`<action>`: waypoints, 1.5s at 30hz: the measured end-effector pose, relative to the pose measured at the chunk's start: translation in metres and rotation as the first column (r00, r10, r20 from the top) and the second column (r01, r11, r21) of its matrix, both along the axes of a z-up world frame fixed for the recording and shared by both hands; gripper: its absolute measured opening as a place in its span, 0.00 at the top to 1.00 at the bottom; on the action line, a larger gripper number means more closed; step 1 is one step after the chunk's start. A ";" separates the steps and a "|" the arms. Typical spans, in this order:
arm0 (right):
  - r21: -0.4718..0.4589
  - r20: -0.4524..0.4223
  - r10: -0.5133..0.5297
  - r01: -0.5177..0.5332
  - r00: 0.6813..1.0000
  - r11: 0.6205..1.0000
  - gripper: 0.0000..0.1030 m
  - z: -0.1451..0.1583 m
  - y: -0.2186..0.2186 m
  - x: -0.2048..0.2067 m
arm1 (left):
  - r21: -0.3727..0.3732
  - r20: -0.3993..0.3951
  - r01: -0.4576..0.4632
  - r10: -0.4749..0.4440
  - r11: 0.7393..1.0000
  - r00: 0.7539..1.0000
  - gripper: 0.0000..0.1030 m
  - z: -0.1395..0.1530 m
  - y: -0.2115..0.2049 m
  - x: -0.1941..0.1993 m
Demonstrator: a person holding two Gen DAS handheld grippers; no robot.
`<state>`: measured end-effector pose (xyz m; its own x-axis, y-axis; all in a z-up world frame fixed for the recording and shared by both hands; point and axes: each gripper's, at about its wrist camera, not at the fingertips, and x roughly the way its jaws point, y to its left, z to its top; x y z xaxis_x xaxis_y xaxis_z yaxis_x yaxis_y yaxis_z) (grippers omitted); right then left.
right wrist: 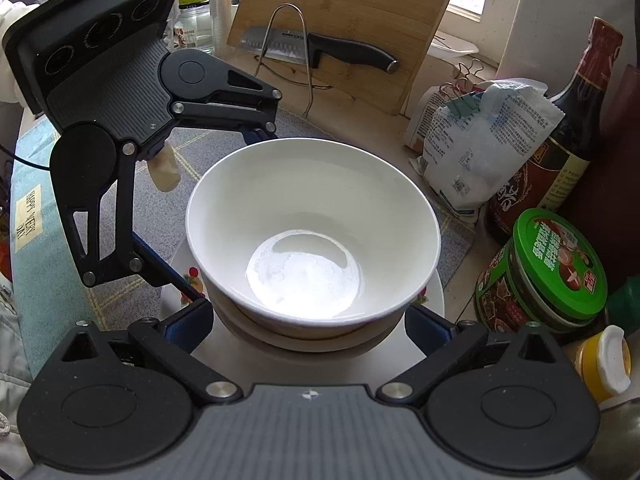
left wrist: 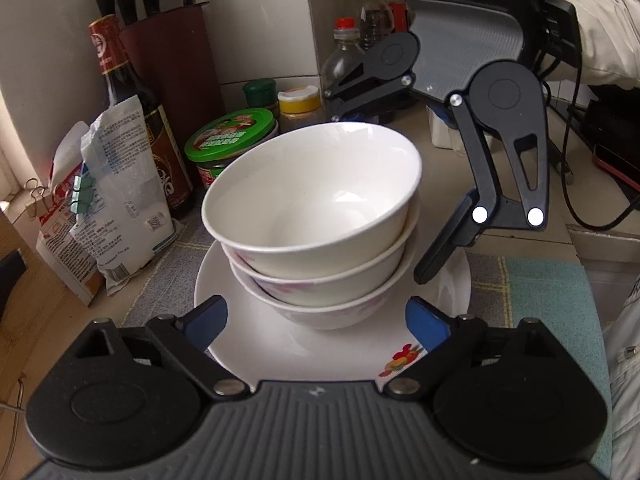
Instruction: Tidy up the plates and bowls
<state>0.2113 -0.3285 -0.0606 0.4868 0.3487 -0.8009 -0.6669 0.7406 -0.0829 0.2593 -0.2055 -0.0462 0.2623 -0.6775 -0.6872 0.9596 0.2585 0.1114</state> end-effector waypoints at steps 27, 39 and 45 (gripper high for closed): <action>0.179 0.049 -0.810 0.793 0.584 0.583 0.00 0.030 0.105 -0.142 | -0.167 -0.062 -0.588 0.587 0.791 0.807 0.01 0.067 0.121 -0.095; 0.221 0.059 -0.883 0.856 0.466 0.466 0.00 0.045 0.132 -0.175 | -0.160 -0.070 -0.627 0.624 0.763 0.778 0.01 0.084 0.135 -0.121; 0.230 0.049 -0.894 0.866 0.446 0.444 0.00 0.045 0.136 -0.182 | -0.154 -0.063 -0.628 0.627 0.762 0.776 0.01 0.087 0.137 -0.126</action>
